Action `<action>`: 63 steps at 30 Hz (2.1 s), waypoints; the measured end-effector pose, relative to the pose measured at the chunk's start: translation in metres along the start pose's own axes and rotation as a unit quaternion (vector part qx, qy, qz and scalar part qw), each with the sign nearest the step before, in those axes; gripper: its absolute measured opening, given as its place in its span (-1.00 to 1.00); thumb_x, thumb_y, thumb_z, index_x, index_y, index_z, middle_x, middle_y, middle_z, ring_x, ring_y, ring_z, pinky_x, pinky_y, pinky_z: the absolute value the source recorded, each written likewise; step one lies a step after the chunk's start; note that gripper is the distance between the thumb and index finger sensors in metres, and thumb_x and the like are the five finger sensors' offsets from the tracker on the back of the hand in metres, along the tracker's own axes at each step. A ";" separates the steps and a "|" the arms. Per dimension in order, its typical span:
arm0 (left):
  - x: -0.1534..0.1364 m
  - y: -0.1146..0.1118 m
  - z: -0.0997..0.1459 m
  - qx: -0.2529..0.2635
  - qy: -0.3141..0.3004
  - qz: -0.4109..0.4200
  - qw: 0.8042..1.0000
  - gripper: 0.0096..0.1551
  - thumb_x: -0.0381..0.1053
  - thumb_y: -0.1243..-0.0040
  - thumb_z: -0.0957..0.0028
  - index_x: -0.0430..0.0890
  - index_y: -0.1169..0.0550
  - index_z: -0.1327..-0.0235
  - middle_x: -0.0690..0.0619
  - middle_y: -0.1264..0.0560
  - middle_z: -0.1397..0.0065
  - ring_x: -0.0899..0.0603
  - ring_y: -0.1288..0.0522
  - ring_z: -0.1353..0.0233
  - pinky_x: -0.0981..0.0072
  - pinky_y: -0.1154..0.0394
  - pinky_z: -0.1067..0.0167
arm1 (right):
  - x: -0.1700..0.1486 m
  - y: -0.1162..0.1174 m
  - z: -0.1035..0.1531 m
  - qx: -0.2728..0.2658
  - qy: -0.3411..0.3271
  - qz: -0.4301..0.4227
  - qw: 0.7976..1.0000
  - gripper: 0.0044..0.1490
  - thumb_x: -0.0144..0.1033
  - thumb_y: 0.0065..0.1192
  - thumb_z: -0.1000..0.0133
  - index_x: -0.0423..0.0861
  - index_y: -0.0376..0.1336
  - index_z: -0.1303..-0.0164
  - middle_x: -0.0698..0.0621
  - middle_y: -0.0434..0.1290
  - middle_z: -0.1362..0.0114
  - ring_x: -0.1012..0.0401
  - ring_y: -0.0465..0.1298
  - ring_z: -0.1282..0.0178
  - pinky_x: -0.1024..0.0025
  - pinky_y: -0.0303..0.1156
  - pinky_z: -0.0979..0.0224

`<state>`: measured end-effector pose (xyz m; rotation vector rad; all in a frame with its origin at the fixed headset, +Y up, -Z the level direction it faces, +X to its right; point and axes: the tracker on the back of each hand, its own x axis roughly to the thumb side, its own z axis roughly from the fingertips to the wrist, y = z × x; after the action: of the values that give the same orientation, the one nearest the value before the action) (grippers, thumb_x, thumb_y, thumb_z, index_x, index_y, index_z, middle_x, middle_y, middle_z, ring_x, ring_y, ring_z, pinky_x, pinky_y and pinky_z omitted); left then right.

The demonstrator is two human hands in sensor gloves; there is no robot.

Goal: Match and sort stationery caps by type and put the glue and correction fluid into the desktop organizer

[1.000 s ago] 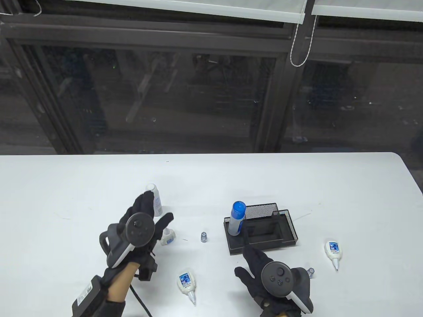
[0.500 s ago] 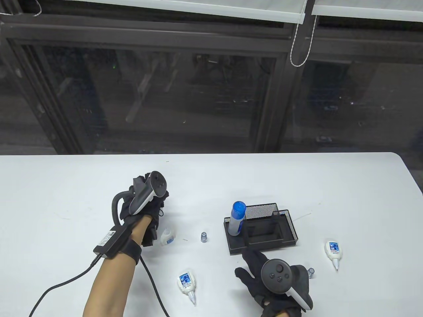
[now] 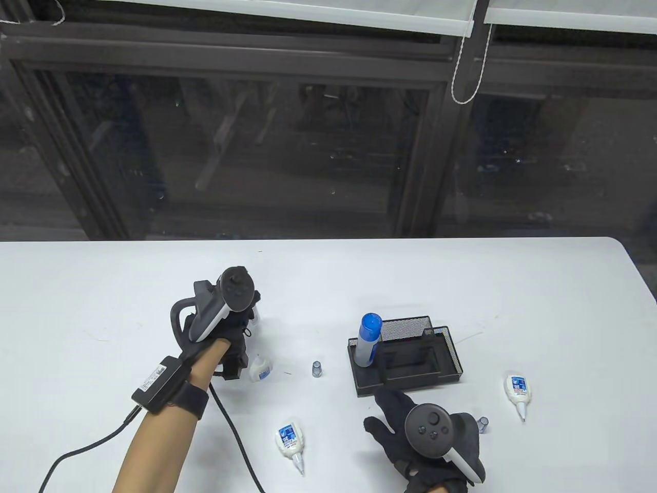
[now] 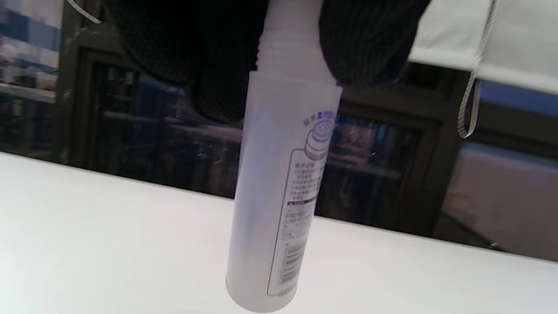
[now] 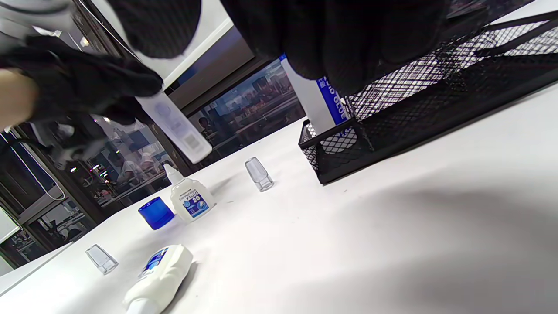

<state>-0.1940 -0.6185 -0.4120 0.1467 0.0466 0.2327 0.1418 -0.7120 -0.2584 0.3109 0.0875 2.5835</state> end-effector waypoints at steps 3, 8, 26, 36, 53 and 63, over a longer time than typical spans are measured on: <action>0.016 0.028 0.021 0.031 -0.054 0.015 0.998 -0.29 0.19 -0.22 -0.18 0.00 -0.34 -0.57 -0.10 -0.51 -0.55 -0.22 -0.67 -0.35 -0.04 -0.55 -0.29 | 0.000 0.000 0.001 -0.005 -0.005 -0.009 1.000 -0.12 0.06 0.15 -0.14 -0.10 0.09 -0.63 -0.22 0.19 -0.66 -0.15 0.32 -0.56 -0.18 0.21 -0.56; 0.042 0.064 0.063 0.055 -0.145 0.047 0.987 -0.28 0.19 -0.23 -0.18 0.00 -0.35 -0.58 -0.09 -0.52 -0.54 -0.22 -0.67 -0.35 -0.04 -0.55 -0.29 | 0.003 -0.004 0.005 -0.033 -0.024 -0.045 0.998 -0.05 0.08 0.14 -0.14 -0.10 0.00 -0.67 -0.22 0.09 -0.70 -0.17 0.22 -0.62 -0.21 0.14 -0.59; 0.115 0.016 0.172 -0.062 -0.354 0.032 0.933 -0.27 0.20 -0.24 -0.16 0.01 -0.36 -0.57 -0.07 -0.54 -0.53 -0.20 -0.69 -0.34 -0.02 -0.57 -0.28 | 0.018 0.007 0.008 -0.018 -0.102 -0.128 0.986 0.25 0.12 0.32 -0.03 -0.15 -0.26 -0.68 -0.24 -0.15 -0.73 -0.18 0.05 -0.71 -0.17 0.08 -0.64; 0.131 -0.001 0.182 -0.080 -0.378 0.047 0.921 -0.26 0.20 -0.25 -0.15 0.01 -0.35 -0.58 -0.07 -0.53 -0.54 -0.20 -0.68 -0.35 -0.02 -0.57 -0.28 | 0.023 0.012 0.007 -0.002 -0.121 -0.133 0.984 -0.03 0.05 0.41 0.00 -0.06 0.07 -0.55 -0.12 0.30 -0.56 -0.05 0.42 -0.46 -0.09 0.30 -0.52; -0.016 0.064 0.086 0.004 -0.067 0.071 0.995 -0.11 0.33 -0.22 -0.13 -0.01 -0.28 -0.68 -0.15 -0.40 -0.67 -0.26 -0.57 -0.51 -0.17 -0.46 -0.38 | 0.016 -0.009 0.014 -0.069 -0.089 -0.176 0.978 -0.11 -0.04 0.48 -0.02 0.02 0.12 -0.51 -0.12 0.34 -0.54 -0.11 0.44 -0.47 -0.11 0.34 -0.50; -0.067 -0.044 0.023 -0.204 0.101 -0.153 0.961 -0.13 0.33 -0.24 -0.10 0.04 -0.30 -0.65 -0.09 -0.40 -0.68 -0.25 -0.56 -0.52 -0.16 -0.44 -0.40 | 0.011 -0.009 0.013 -0.071 -0.079 -0.185 0.977 -0.13 -0.02 0.49 -0.01 0.07 0.15 -0.50 -0.12 0.38 -0.52 -0.12 0.46 -0.45 -0.13 0.35 -0.48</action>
<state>-0.2476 -0.6796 -0.3936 -0.2967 0.2215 -0.0564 0.1403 -0.6990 -0.2443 0.4045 -0.0900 2.1739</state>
